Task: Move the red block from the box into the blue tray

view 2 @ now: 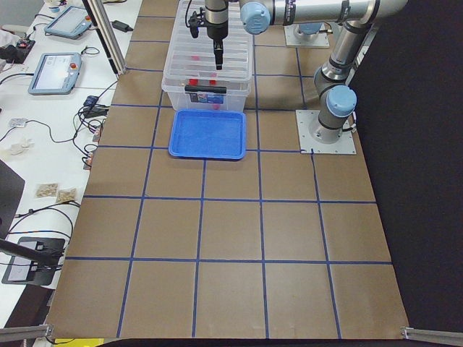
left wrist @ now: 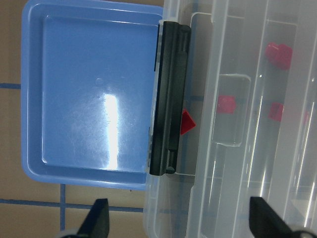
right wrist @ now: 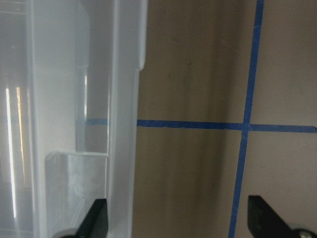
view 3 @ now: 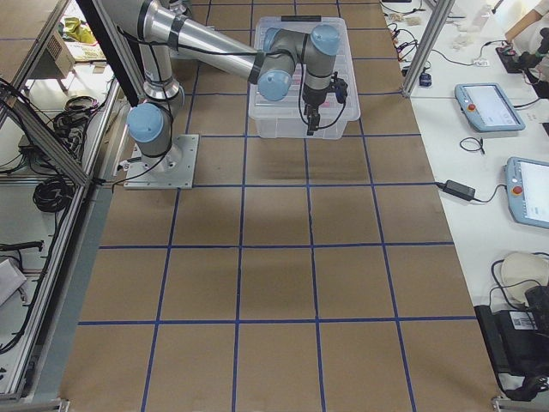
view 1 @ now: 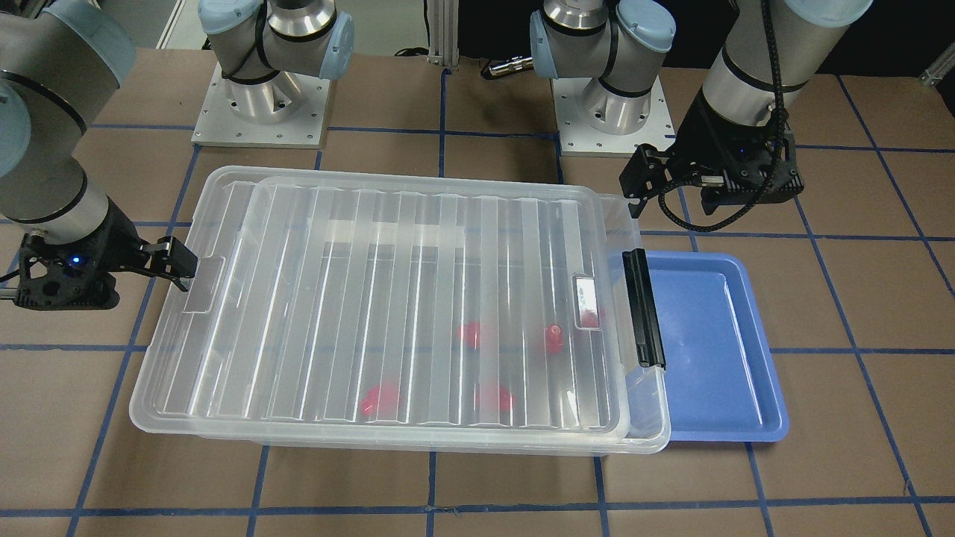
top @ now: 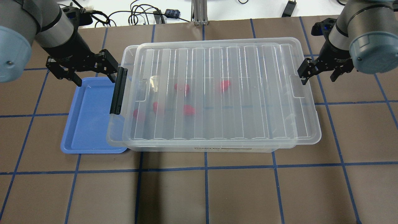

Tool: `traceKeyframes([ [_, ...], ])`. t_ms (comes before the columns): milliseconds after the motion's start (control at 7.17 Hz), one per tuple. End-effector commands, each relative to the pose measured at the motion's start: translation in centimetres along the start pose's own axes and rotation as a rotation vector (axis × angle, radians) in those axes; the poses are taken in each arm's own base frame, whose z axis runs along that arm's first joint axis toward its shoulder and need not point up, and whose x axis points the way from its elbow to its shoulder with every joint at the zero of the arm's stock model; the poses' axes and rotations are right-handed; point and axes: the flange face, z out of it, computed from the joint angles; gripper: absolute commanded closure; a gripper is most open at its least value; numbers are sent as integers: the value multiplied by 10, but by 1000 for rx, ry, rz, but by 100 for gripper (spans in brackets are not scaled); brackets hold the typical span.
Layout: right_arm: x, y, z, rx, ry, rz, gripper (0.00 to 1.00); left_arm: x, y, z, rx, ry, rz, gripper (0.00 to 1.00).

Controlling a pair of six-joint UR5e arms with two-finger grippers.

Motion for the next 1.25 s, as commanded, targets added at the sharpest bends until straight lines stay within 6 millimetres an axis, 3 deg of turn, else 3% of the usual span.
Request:
traceKeyframes([
  [0,12,1,1,0,-2,-11,0,0,1,1,-2,0,-1,0],
  [558,30,-1,-2,25,11,-31,0,0,1,2,-2,3,0,0],
  [837,55,2,0,18,6,-21,0,0,0,1,0,3,2,0],
  [1115,62,3,1,18,7,-16,0,0,0,1,0,3,2,0],
])
